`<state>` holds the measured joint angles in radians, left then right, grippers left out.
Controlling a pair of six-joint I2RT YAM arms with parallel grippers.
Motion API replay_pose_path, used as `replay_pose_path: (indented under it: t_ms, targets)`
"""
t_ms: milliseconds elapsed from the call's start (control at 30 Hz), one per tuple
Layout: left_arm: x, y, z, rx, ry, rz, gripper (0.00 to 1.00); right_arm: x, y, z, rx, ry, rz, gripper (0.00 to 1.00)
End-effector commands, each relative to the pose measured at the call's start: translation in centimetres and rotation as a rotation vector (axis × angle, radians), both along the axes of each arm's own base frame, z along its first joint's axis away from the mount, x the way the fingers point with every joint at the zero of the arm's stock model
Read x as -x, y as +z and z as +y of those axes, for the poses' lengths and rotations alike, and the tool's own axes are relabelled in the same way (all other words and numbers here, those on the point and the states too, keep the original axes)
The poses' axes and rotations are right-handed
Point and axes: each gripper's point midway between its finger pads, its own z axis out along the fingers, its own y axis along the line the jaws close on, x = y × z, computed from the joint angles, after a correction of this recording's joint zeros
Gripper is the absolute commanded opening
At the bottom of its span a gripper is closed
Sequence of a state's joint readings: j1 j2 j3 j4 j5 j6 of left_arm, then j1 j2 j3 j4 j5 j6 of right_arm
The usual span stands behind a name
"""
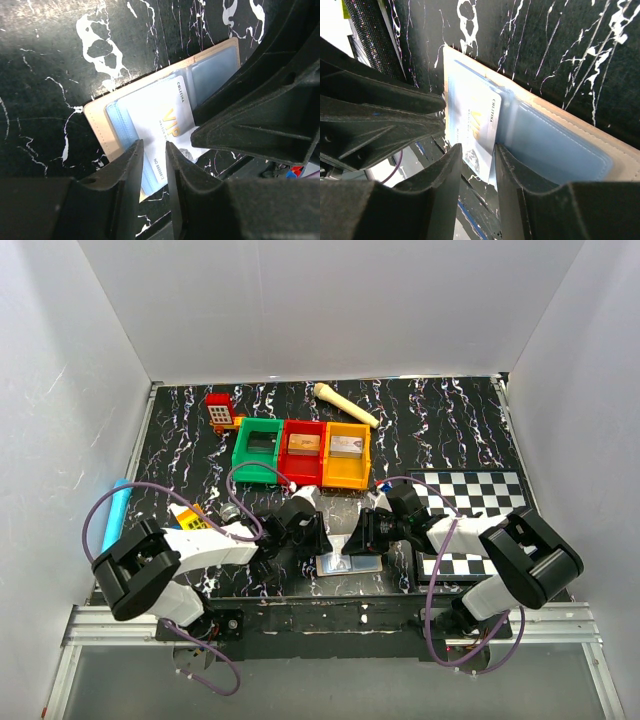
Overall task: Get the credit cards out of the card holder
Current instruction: Remove the credit card from the card holder.
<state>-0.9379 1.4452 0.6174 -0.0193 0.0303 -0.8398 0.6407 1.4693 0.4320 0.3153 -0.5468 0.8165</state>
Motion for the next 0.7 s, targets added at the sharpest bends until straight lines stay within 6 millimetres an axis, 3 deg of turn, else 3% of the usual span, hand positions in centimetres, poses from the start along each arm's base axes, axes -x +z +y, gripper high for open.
replay_pose_path:
  t_ms: [0, 267, 667]
  targets:
    - [-0.5, 1.2, 1.1, -0.003, 0.039, -0.054, 0.22, -0.1, -0.1, 0.1, -0.012, 0.002, -0.002, 0.40]
    - [-0.5, -0.1, 1.3, -0.054, 0.041, -0.017, 0.04, 0.0, -0.1, 0.1, -0.018, 0.005, -0.001, 0.40]
    - [-0.4, -1.2, 1.1, -0.082, 0.032, 0.009, 0.00, 0.1, 0.2, 0.5, -0.077, 0.005, 0.011, 0.41]
